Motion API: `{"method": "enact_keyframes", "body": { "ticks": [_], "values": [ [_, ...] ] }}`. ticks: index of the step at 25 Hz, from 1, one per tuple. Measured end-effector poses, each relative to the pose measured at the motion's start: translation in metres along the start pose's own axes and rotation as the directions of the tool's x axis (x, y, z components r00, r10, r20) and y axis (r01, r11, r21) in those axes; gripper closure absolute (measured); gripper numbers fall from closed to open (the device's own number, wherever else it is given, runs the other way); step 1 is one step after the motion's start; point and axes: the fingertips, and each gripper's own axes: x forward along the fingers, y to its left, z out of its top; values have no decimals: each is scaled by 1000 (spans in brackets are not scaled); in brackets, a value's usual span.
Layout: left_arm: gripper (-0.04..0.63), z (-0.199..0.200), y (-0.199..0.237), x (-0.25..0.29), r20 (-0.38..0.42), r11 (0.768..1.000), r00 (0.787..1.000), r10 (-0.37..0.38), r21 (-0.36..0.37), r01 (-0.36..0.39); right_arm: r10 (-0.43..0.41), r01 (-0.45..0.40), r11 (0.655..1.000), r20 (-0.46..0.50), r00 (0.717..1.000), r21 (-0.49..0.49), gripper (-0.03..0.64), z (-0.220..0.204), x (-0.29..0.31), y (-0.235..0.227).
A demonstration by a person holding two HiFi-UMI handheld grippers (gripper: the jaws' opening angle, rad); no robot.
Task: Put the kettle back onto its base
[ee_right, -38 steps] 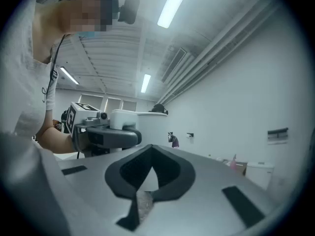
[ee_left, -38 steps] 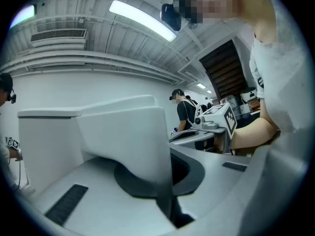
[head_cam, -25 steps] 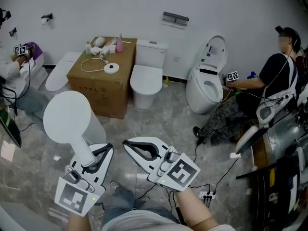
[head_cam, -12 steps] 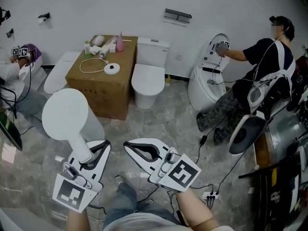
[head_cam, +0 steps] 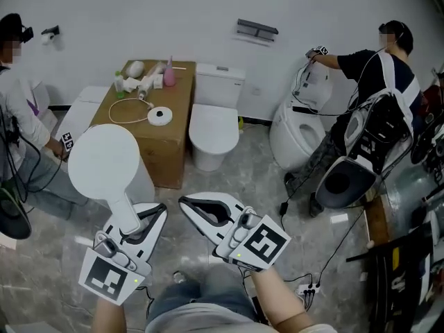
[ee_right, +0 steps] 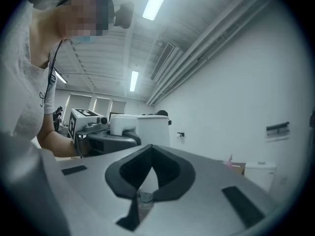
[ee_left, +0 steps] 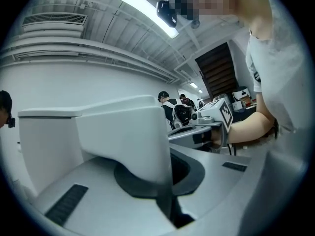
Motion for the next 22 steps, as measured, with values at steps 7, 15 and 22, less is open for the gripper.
{"method": "enact_keyframes", "body": {
  "ticks": [7, 15, 22],
  "values": [
    [586, -2, 35, 27, 19, 999, 1000, 24, -43, -23, 13, -13, 1000, -16, 1000, 14, 609, -2, 20, -40],
    [586, -24, 116, 94, 12, 1000, 1000, 24, -5, -24, 72, -72, 997, -33, 997, 7, 609, -15, 86, -132],
    [586, -33, 173, 159, 23, 999, 999, 48, -6, -48, 139, -139, 990, -56, 989, -8, 609, -21, 124, -208]
  ]
}}
